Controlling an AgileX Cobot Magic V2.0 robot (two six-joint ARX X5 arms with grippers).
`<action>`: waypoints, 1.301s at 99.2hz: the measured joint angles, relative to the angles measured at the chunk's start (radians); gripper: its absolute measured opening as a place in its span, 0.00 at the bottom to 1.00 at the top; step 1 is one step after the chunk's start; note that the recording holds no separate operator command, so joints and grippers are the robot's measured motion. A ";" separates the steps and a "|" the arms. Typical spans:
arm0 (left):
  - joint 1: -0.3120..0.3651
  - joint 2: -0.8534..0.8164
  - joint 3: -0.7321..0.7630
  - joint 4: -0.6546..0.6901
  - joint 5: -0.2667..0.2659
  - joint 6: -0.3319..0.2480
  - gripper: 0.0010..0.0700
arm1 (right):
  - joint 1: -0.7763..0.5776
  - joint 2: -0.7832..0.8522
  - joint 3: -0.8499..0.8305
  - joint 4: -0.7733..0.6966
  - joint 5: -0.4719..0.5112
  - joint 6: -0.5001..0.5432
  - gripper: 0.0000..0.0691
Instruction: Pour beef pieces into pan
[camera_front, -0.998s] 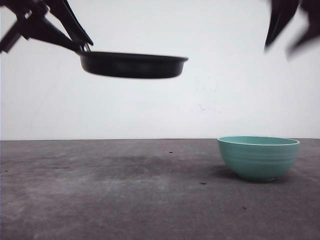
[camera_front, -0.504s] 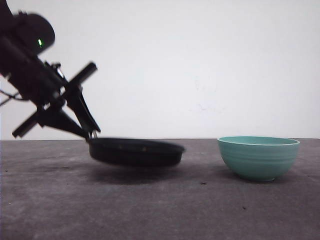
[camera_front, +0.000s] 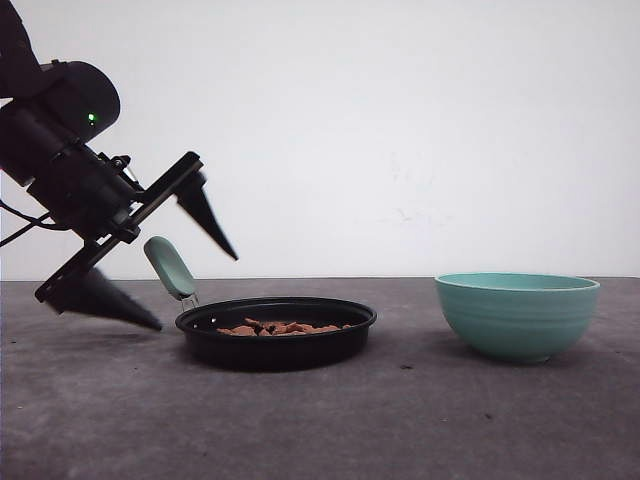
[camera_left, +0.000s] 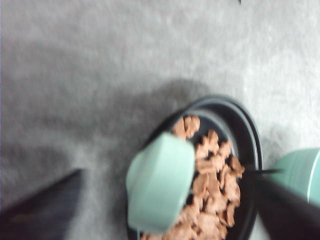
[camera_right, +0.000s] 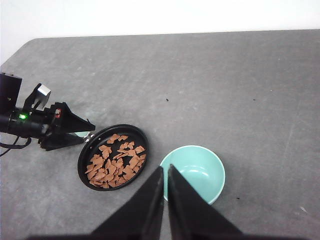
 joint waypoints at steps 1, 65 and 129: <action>0.000 -0.002 0.000 -0.005 0.003 -0.003 0.99 | 0.000 0.000 0.000 0.000 0.000 0.000 0.02; 0.038 -0.922 0.032 -0.335 -0.397 0.309 0.27 | 0.002 -0.028 -0.077 0.143 0.319 -0.128 0.02; 0.038 -1.226 0.018 -0.556 -0.626 0.354 0.02 | 0.004 -0.102 -0.206 0.249 0.330 -0.190 0.02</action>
